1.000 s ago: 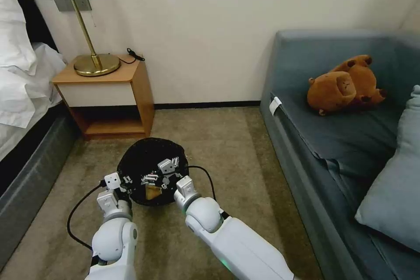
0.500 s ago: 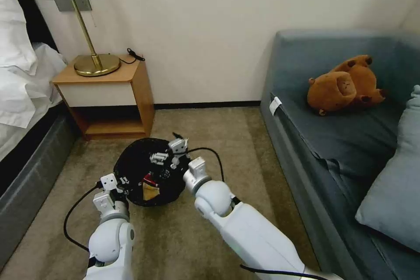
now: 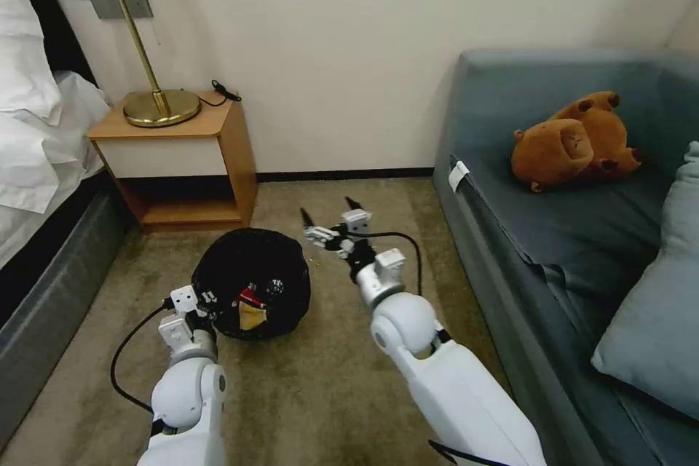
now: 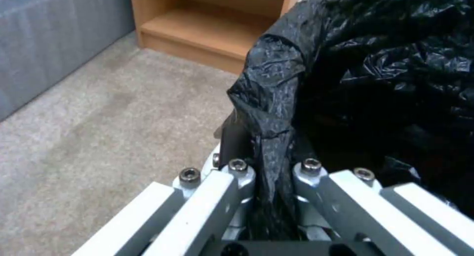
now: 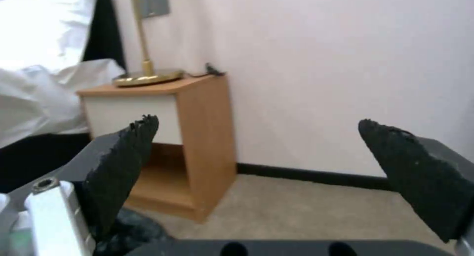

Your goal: Pick up the trash bin, then pick up the garbage on the floor and place it into the trash bin.

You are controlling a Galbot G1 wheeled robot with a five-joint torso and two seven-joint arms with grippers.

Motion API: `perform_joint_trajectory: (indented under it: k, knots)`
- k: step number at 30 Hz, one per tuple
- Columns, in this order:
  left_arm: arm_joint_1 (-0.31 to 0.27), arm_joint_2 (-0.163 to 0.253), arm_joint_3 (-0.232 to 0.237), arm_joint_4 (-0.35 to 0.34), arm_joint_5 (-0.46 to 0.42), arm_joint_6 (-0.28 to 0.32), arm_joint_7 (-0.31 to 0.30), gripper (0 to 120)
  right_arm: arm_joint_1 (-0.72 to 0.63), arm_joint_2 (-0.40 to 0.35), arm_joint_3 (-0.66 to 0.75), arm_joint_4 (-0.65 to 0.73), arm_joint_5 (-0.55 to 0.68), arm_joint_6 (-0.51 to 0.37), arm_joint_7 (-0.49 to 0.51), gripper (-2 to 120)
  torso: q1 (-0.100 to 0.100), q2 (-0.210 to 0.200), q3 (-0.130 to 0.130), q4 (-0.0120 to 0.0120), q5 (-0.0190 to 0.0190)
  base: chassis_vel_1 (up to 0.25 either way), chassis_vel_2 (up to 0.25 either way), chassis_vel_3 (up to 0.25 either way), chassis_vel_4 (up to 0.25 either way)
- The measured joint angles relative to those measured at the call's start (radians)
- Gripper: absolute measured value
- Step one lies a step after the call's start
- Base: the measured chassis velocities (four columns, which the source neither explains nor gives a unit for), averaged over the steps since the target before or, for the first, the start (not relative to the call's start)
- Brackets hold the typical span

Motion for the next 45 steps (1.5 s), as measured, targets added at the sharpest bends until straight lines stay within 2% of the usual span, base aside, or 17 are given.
perform_joint_trajectory:
  k: [11,13,15,20,24,30,35,45]
  knots:
    - [0.004,0.0,-0.015,-0.034,-0.028,0.009,0.001,3,-0.065,0.019,0.091,0.013,-0.053,0.02,-0.015,100,0.0,0.0,0.0,0.0001,0.0001,0.0,0.0,0.0,0.0]
    - [0.008,0.0,-0.016,-0.042,-0.032,0.011,0.001,3,-0.072,0.024,0.1,-0.009,-0.058,0.05,-0.015,100,0.0,0.0,0.0,0.0001,0.0,0.0,0.0,0.0,0.0]
    - [0.018,0.0,-0.021,-0.053,-0.036,0.011,0.007,3,-0.084,0.031,0.103,-0.059,-0.035,0.119,0.0,100,0.0,0.0,0.0,0.0001,0.0001,0.0,0.0,0.0,0.0]
    - [0.025,0.0,-0.026,-0.059,-0.043,0.009,0.014,3,-0.103,0.042,0.118,-0.097,-0.036,0.154,0.001,100,0.0,0.0,0.0,0.0002,0.0,0.0,0.0,0.0,0.0]
    - [0.024,0.0,-0.028,-0.064,-0.063,0.012,0.015,3,-0.124,0.054,0.161,-0.157,-0.071,0.188,-0.065,100,0.0,0.0,0.0,0.0,0.0,0.0,0.0,0.0,0.0]
    - [0.023,0.0,-0.029,-0.066,-0.074,0.018,0.013,3,-0.129,0.067,0.183,-0.212,-0.077,0.218,-0.074,100,0.0,0.0,0.0,0.0001,0.0,0.0,0.0,0.0,0.0]
    - [0.009,0.0,-0.038,-0.069,-0.084,0.027,0.01,3,-0.127,0.093,0.213,-0.308,-0.178,0.32,-0.072,100,0.0,0.0,0.0,0.0002,0.0,0.0,0.0,0.0,0.0]
    - [-0.02,0.0,-0.052,-0.062,-0.126,0.052,-0.004,3,-0.126,0.098,0.228,-0.345,-0.179,0.339,-0.052,100,0.0,0.0,0.0,0.0002,0.0,0.0,0.0,0.0,0.0]
